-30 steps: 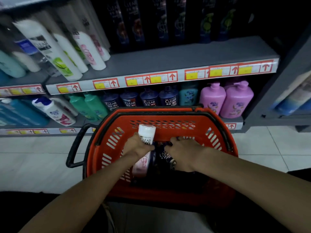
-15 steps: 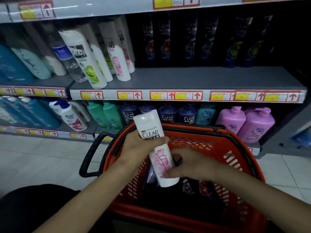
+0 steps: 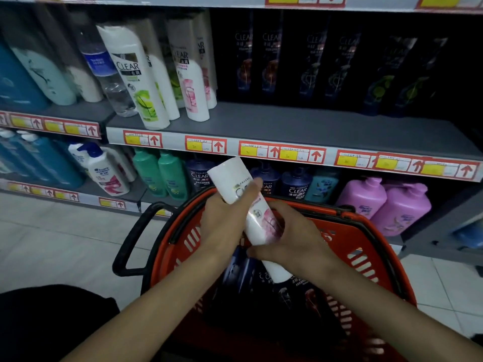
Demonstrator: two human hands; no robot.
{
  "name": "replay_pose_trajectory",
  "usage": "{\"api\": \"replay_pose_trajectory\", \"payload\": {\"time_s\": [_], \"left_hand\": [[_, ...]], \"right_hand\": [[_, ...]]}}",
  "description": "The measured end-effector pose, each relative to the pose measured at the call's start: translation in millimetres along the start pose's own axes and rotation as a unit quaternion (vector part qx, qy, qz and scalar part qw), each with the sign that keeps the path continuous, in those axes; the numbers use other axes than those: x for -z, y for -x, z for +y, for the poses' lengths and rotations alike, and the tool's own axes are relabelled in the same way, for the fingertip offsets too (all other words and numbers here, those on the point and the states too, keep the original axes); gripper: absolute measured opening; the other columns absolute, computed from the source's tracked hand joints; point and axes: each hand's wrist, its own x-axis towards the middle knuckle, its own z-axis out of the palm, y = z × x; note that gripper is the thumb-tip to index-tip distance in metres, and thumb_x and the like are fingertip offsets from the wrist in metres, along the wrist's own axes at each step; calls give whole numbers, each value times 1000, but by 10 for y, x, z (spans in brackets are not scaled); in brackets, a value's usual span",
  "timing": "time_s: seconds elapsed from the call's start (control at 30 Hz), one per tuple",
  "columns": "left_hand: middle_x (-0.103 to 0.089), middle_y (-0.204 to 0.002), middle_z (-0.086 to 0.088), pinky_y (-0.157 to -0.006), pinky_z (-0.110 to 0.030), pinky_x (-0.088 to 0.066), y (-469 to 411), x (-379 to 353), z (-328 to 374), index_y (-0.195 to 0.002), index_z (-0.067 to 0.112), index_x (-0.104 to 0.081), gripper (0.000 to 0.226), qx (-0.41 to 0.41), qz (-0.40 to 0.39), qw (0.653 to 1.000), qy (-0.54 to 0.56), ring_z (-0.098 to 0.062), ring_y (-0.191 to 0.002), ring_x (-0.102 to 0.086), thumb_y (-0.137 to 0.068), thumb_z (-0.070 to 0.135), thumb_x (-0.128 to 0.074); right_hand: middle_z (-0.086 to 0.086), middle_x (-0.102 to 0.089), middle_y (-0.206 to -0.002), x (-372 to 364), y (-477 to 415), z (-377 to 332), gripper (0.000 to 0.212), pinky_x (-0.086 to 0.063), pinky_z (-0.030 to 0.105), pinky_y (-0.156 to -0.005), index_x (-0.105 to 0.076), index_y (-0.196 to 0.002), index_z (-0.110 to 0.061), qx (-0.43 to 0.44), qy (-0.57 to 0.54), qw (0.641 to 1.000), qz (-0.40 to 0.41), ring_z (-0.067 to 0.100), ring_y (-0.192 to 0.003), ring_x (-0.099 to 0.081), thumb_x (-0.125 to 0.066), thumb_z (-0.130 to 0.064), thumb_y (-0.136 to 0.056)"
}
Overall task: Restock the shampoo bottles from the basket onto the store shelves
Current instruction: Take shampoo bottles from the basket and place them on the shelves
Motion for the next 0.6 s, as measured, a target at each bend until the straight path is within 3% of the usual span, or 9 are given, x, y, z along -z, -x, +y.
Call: {"api": "replay_pose_trajectory", "payload": {"time_s": [0.07, 0.13, 0.23, 0.3, 0.37, 0.6], "left_hand": [[-79, -87, -5, -84, -45, -62, 28, 19, 44, -99, 16, -76, 55, -17, -16, 1000, -9, -27, -81, -76, -84, 68, -70], [-75, -78, -11, -70, -40, -56, 82, 47, 94, -95, 7, -73, 70, -47, -31, 998, -32, -29, -70, -70, -86, 75, -58], [-65, -66, -13, -64, -38, -52, 136, 108, 144, -87, -4, -70, 86, -59, -48, 997, -26, -26, -61, -63, -81, 78, -46], [-65, -67, -13, -63, -35, -53, 128, 170, 153, -85, -4, -71, 84, -56, -47, 997, -25, -26, -61, -64, -85, 76, -45], [-66, -67, -11, -61, -31, -53, 109, 226, 152, -83, 0, -72, 77, -58, -43, 997, -28, -25, -62, -65, -92, 72, -43], [-70, -78, -20, -65, -28, -54, 153, 338, 252, -89, 5, -76, 66, -95, -66, 992, -43, -23, -69, -68, -99, 63, -46]], "right_hand": [[-18, -70, -105, 87, -3, -18, 73, -61, 32, -81, -57, -125, -43, -25, -65, 997, -26, 1, -89, -69, -88, -18, -63], [-10, -72, -103, 148, -1, -23, 68, -62, 38, -77, -61, -121, -38, -70, -131, 988, -53, 13, -88, -72, -81, -14, -61], [9, -71, -91, 196, 23, -6, 61, -57, 41, -67, -68, -110, -15, -130, -297, 940, -108, 28, -77, -68, -65, -17, -49], [19, -65, -84, 220, 43, 6, 51, -51, 38, -71, -67, -98, -2, -142, -412, 891, -128, 32, -76, -63, -55, -12, -49], [24, -65, -86, 259, 45, 4, 53, -48, 42, -76, -67, -98, 0, -134, -468, 864, -129, 37, -82, -62, -49, -9, -49], [19, -59, -83, 256, -13, -190, 44, -48, 40, -73, -65, -93, -3, -76, -485, 865, -107, 33, -79, -58, -49, -6, -52]]}}
